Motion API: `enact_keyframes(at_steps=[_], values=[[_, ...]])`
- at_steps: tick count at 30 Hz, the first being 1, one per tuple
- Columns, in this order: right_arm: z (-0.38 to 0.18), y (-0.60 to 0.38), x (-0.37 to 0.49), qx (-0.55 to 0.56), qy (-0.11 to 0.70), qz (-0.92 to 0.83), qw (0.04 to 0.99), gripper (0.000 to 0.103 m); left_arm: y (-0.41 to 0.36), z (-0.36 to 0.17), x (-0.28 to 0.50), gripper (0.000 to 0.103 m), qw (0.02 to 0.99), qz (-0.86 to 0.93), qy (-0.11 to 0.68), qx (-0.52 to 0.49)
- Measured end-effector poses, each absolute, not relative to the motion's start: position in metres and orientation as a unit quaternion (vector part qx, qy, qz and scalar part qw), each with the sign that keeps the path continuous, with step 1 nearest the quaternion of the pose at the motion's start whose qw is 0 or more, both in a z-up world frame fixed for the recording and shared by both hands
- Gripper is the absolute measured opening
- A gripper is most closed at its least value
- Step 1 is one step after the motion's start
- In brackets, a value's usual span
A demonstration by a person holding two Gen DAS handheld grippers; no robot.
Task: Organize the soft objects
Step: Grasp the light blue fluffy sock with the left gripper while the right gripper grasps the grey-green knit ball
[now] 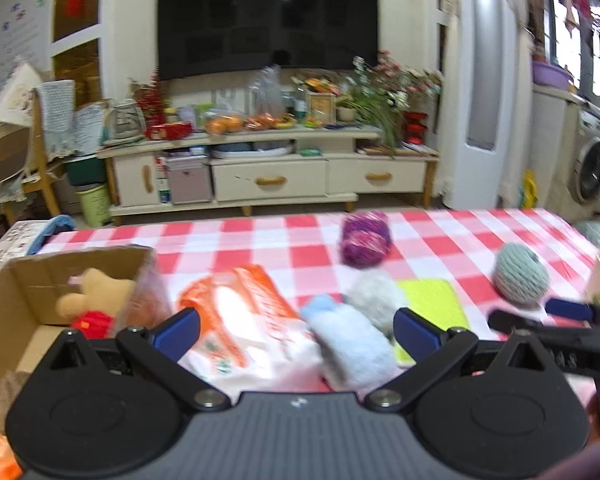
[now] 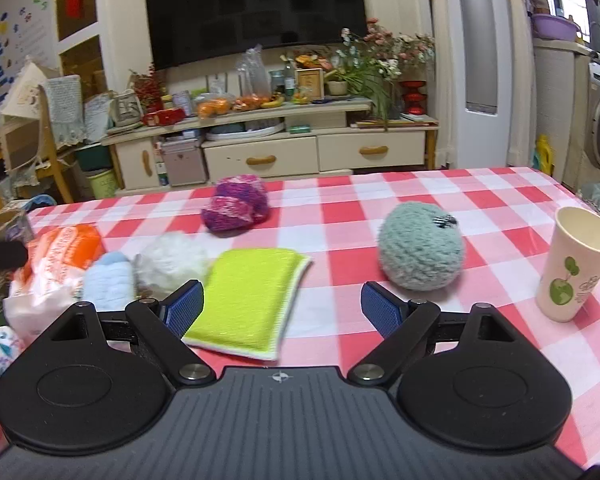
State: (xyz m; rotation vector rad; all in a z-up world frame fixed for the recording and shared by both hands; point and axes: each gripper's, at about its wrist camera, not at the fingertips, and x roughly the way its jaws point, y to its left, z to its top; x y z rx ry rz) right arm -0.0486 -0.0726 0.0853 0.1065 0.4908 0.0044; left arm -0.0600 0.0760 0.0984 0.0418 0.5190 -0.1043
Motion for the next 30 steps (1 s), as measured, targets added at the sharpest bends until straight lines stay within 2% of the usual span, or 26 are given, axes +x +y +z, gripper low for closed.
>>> enact_keyframes(at_steps=[12,19,30], values=[[0.076,-0.107,-0.029,0.06,0.249,-0.053,0.965,0.103,0.03,0.065,-0.058,0.1,0.947,-0.095,0.304,0.048],[0.069,-0.13,-0.013,0.067,0.254,-0.076,0.962,0.103,0.023,0.053,-0.043,0.095,0.942,-0.081,0.326,0.026],[0.063,-0.148,0.013,0.06,0.255,-0.071,0.963,0.103,0.011,0.037,-0.019,0.092,0.937,-0.052,0.345,-0.01]])
